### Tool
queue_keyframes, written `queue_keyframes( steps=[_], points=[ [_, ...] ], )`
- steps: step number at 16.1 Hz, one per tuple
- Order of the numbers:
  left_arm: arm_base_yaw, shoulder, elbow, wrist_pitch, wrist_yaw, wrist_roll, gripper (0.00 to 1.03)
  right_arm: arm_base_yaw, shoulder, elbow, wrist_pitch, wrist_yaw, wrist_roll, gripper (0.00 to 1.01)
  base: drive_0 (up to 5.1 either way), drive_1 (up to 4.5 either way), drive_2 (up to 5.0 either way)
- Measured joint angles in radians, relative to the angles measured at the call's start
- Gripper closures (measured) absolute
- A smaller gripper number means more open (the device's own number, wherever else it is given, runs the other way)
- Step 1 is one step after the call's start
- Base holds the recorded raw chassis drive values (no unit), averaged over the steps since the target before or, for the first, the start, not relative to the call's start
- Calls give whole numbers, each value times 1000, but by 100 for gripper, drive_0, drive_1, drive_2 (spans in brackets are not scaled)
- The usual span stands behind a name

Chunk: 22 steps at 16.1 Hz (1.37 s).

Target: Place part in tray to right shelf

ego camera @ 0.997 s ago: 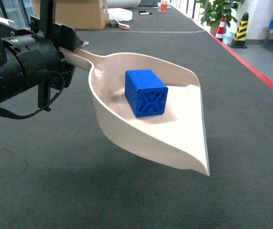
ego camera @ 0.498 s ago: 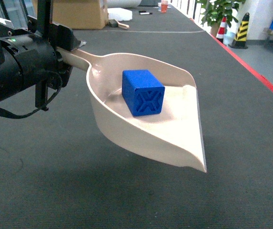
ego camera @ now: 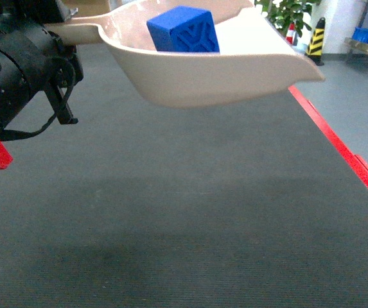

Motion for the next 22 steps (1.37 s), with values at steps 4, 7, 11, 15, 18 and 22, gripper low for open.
queue_keyframes(
  steps=[4, 7, 11, 15, 18, 22],
  points=[
    [-23, -5, -2, -110, -3, -8, 90, 0, 0, 0, -2, 0, 0, 3, 503, -243, -243],
    [-22, -9, -2, -106, -5, 3, 90, 0, 0, 0, -1, 0, 0, 3, 507, -239, -239],
    [-22, -14, -2, -103, -7, 6, 90, 0, 2, 0, -2, 0, 0, 3, 508, -238, -238],
    [-23, -16, -2, -103, -6, 6, 90, 0, 2, 0, -2, 0, 0, 3, 504, -242, -242],
    [-21, -16, -2, -106, -6, 6, 90, 0, 0, 1, -1, 0, 0, 3, 510, -236, -236],
    [-24, -16, -2, -102, -8, 6, 90, 0, 0, 1, -3, -1, 0, 3, 498, -248, -248]
  ],
)
